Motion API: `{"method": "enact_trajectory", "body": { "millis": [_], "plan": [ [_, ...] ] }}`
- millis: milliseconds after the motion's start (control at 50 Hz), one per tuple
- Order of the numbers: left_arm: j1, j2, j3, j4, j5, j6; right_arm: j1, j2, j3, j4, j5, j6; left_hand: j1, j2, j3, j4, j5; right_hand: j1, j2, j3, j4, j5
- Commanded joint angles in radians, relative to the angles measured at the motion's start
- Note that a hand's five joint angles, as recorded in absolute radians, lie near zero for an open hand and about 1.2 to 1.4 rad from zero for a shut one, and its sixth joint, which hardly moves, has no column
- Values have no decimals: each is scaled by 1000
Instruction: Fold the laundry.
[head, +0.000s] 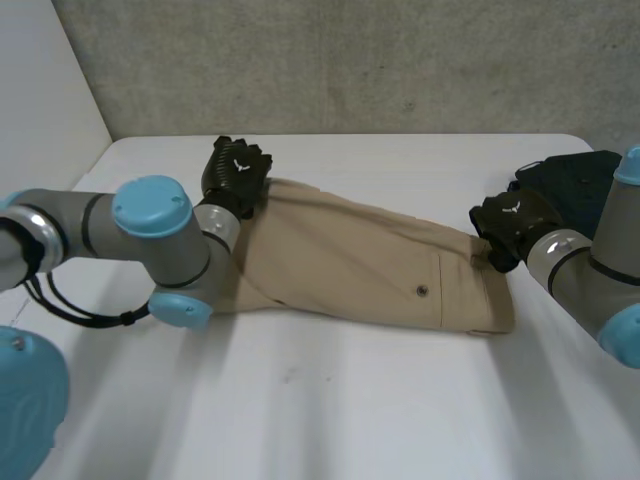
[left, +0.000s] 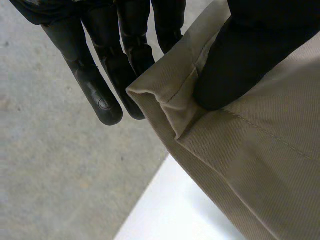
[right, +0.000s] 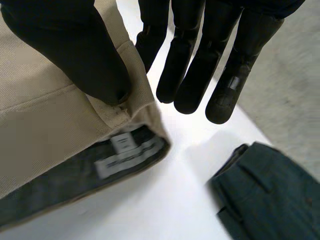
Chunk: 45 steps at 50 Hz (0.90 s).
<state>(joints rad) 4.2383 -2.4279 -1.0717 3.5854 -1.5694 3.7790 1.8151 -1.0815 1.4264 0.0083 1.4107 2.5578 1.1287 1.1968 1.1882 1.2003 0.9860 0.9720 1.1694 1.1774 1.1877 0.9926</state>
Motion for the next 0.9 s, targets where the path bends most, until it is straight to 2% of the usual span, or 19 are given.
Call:
{"method": "enact_trajectory", "body": {
  "millis": [20, 180, 300, 340, 360, 400, 420, 440, 460, 500, 640, 720, 800, 820, 900],
  "plan": [
    [-1, -114, 121, 67, 69, -2, 16, 15, 2, -120, 50, 16, 268, 199, 208, 196, 236, 424, 227, 219, 209, 229],
    [0, -224, 252, 69, 81, -4, 35, 83, -24, -206, 88, 9, 268, 199, 208, 196, 236, 424, 227, 219, 209, 229],
    [0, -272, 292, 78, 98, -7, 36, 190, -96, -218, 154, -39, 268, 199, 208, 196, 236, 424, 227, 219, 209, 229],
    [0, -276, 288, 93, 104, -8, 36, 207, -113, -217, 172, -57, 29, -40, -31, -43, -3, 424, 227, 219, 209, 229],
    [-1, -276, 277, 116, 112, -13, 36, 224, -130, -217, 191, -71, -237, -305, -297, -309, -269, 424, 227, 219, 209, 229],
    [-4, -273, 263, 137, 114, -13, 36, 236, -155, -212, 209, -71, -529, -597, -589, -601, -561, 396, 199, 191, 181, 201],
    [-8, -272, 254, 148, 112, -13, 38, 238, -161, -208, 214, -68, -661, -729, -721, -733, -693, 15, -182, -190, -200, -180],
    [-14, -261, 231, 167, 112, -13, 39, 230, -167, -208, 221, -64, -898, -966, -958, -970, -930, -797, -995, -1003, -1013, -993],
    [-15, -252, 219, 177, 111, -13, 41, 224, -168, -209, 224, -59, -954, -1022, -1014, -1026, -986, -797, -995, -1003, -1013, -993],
    [-15, -224, 190, 197, 108, -13, 41, 203, -168, -220, 223, -45, -954, -1022, -1014, -1026, -986, -797, -995, -1003, -1013, -993],
    [-8, -33, 18, 231, 91, -16, 23, -14, -141, -223, 203, 100, -954, -1022, -1014, -1026, -986, -797, -995, -1003, -1013, -993],
    [-9, 78, -102, 220, 78, -24, 23, -89, -90, -179, 143, 130, -950, -1019, -1010, -1022, -982, -797, -995, -1003, -1013, -993],
    [-4, 211, -235, 198, 57, -47, 21, -146, -37, -18, 51, 144, -924, -992, -984, -996, -956, -797, -995, -1003, -1013, -993],
    [-3, 258, -287, 175, 48, -70, 17, -162, -11, 52, 22, 159, -924, -992, -983, -996, -956, -797, -995, -1003, -1013, -993],
    [11, 349, -400, 89, 42, -161, -35, -184, 87, 124, -44, 237, -901, -969, -960, -972, -933, -741, -938, -946, -956, -936]
  ]
}}
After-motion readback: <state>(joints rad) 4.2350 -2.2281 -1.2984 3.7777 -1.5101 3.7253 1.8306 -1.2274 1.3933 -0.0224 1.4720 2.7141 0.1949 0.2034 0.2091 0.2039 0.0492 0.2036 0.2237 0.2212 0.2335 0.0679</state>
